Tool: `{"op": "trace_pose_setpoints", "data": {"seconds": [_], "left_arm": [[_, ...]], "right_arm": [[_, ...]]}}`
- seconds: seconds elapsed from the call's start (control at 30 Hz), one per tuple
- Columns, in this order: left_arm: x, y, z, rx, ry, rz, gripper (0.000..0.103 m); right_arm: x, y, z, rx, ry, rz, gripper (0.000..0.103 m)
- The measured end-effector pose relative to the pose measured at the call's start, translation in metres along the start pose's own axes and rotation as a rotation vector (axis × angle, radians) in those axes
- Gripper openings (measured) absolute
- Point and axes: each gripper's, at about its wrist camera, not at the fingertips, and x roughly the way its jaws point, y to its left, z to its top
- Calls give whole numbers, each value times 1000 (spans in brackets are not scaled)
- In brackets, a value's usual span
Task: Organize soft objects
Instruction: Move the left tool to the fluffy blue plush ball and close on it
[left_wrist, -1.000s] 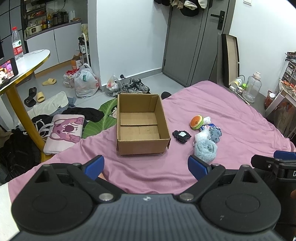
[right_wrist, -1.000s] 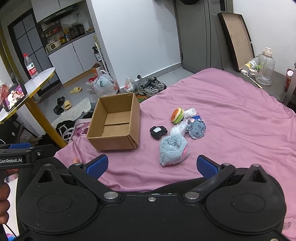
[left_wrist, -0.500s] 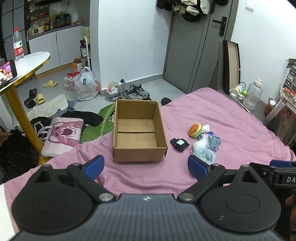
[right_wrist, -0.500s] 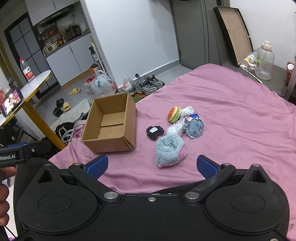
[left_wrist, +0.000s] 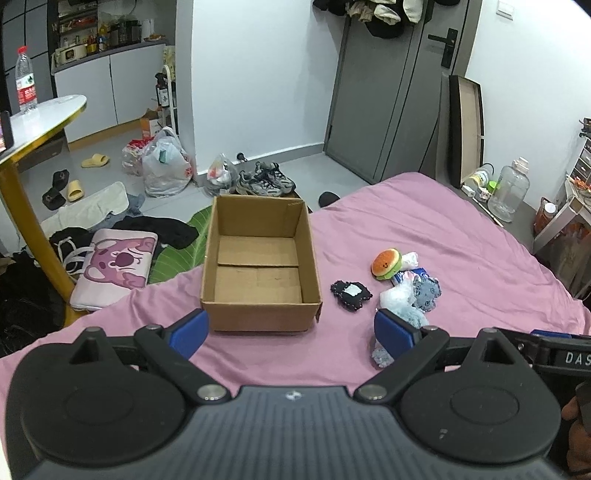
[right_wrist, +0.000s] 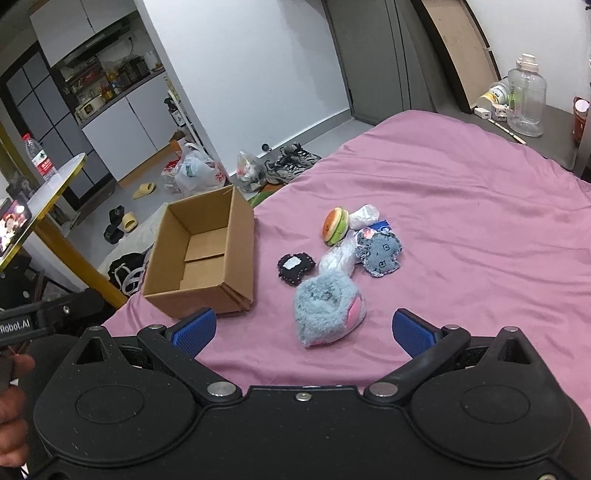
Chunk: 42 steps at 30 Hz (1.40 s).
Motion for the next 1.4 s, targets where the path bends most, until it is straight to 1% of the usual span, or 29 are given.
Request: {"op": "trace_pose_setpoints", "data": {"seconds": [0.23,0.3,0.37,0.47,0.53,0.63,0.7,0.77,0.83,0.9,0.93,0.97,1.03,1.17,1.23,1.3,1.37,1.4], "left_arm": [[25,-8,2,-9,36,-7,94],[31,-10,2,-19,45,-24,94],[38,-14,2,-30,58,-45,92],[52,-23,2,-15,83,-62,86],[60,-27,2,-15,99,-72,80],[73,-33,3,-24,125,-95,72],[81,-34,4,-29,137,-104,69],[88,-37,6,-27,141,-106,68],[97,-40,7,-18,154,-101,62],[106,-42,8,-25,176,-108,59],[111,-44,7,-28,187,-115,57],[115,-44,8,-31,194,-118,56],[124,-48,6,-40,211,-123,53],[138,-55,5,-50,235,-138,49],[146,-60,6,-51,245,-147,44],[153,-65,6,-56,253,-154,41],[159,-69,7,-58,259,-151,39],[163,-71,7,-62,263,-155,37]], "right_arm": [[18,-12,5,58,32,15,102],[25,-17,5,83,50,8,101],[32,-22,5,116,65,4,95],[42,-31,5,174,83,-1,90],[48,-34,7,193,87,-5,89],[59,-37,10,212,93,-3,89],[67,-39,12,225,101,1,89],[74,-42,14,245,109,8,89],[81,-47,15,270,113,7,89],[87,-50,16,294,123,5,82],[90,-52,17,306,134,5,74],[94,-53,17,318,142,6,68],[99,-53,18,323,153,4,65],[114,-57,21,334,182,-1,63],[123,-61,21,350,197,-2,61],[132,-68,20,380,226,2,57],[141,-74,20,404,239,5,49],[146,-75,21,403,248,4,48]]}}
